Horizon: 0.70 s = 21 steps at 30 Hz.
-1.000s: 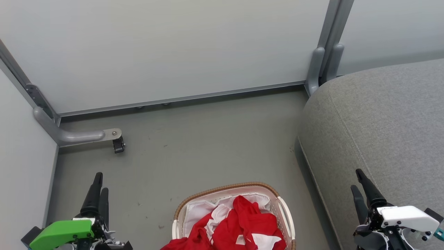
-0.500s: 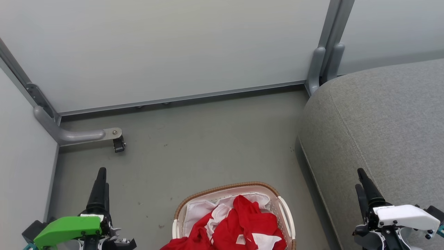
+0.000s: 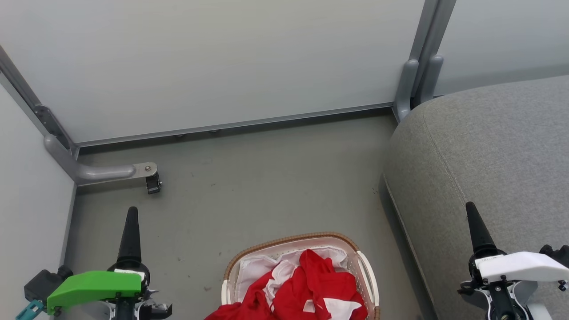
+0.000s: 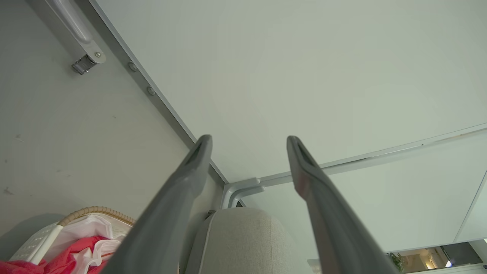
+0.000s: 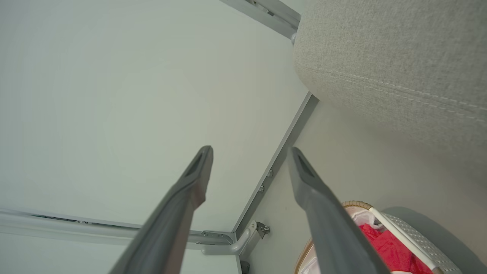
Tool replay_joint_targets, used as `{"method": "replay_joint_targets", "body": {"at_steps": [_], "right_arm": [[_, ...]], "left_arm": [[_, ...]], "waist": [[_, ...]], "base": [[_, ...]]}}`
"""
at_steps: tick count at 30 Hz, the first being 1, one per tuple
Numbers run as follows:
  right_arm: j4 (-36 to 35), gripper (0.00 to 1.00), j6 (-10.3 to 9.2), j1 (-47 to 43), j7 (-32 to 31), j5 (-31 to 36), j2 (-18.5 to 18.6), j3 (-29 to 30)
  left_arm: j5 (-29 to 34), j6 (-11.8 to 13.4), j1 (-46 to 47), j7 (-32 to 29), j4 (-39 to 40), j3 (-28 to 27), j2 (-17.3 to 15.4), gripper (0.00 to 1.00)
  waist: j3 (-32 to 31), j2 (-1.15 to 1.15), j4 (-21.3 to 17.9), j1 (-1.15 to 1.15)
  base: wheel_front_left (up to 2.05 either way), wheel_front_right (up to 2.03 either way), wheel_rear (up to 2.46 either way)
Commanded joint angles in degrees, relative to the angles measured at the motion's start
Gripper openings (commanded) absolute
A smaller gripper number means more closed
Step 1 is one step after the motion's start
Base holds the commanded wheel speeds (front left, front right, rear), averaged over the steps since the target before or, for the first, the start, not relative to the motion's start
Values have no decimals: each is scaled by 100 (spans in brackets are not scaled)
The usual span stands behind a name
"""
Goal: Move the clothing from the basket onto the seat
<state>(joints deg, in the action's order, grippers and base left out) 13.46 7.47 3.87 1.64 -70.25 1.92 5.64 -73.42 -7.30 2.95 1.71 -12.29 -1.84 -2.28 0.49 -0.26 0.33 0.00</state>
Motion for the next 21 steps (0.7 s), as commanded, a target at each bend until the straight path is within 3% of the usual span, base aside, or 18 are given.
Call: {"method": "replay_joint_targets", "body": {"at_steps": [1, 21], "right_arm": [[-128, 100, 2, 125, 72, 286, 53, 1], [-321, 100, 2, 50, 450, 2547, 70, -225]], "left_arm": [[287, -15, 5, 67, 128, 31, -36, 100], [2380, 20, -164, 443, 119, 71, -49, 100]], "waist": [[0, 7, 2, 0], [-7, 11, 77, 0]], "base": [[0, 0, 0], [0, 0, 0]]}}
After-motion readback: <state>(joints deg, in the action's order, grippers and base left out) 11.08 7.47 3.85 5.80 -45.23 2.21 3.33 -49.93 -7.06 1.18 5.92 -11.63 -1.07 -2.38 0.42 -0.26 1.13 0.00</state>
